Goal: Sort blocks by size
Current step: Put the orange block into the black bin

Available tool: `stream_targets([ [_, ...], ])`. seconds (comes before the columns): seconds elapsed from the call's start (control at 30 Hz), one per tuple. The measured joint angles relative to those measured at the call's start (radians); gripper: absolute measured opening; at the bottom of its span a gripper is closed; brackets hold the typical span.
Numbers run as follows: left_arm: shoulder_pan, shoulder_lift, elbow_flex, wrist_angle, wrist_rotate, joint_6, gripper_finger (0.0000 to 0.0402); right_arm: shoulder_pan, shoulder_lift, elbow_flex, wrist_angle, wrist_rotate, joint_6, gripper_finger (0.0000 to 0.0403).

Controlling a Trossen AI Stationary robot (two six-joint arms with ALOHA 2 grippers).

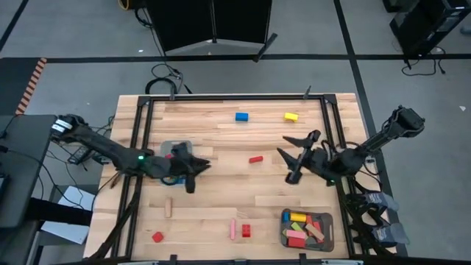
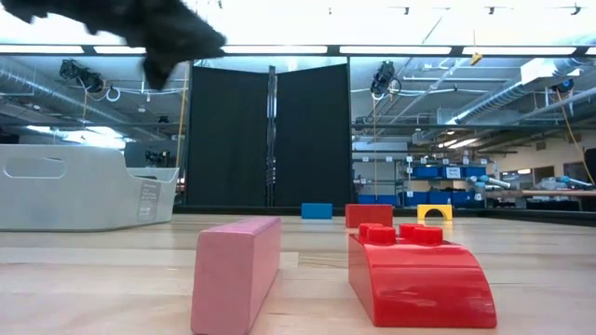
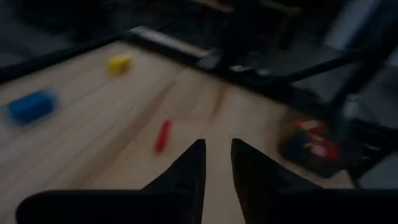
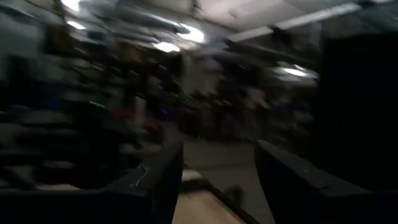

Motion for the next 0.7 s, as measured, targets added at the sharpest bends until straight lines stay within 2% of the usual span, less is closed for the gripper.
stream_targets([
  [0.07, -0.041, -0.056, -0.004, -0.148, -0.099, -0.105, 0.0082, -0.033, 0.016, 0.001, -0.023, 0.043, 0.036, 0.0209],
  [0.13, -0.072, -0.087, -0.004, -0.26, -0.139, -0.218, 0.0082, -0.062, 0.03, 0.006, -0.07, 0.05, 0.077, 0.0209],
  [0.3, -0.138, -0.068, -0.004, -0.402, -0.118, -0.443, 0.0081, -0.119, 0.073, 0.053, -0.207, 0.042, 0.166, 0.0209],
  [0.47, -0.195, -0.024, 0.006, -0.491, 0.039, -0.61, 0.0081, -0.15, 0.12, 0.08, -0.274, 0.039, 0.204, 0.0209],
  [0.7, -0.282, 0.038, 0.149, -0.694, 0.329, -0.771, 0.008, -0.171, 0.144, 0.084, -0.274, 0.023, 0.218, 0.0209],
])
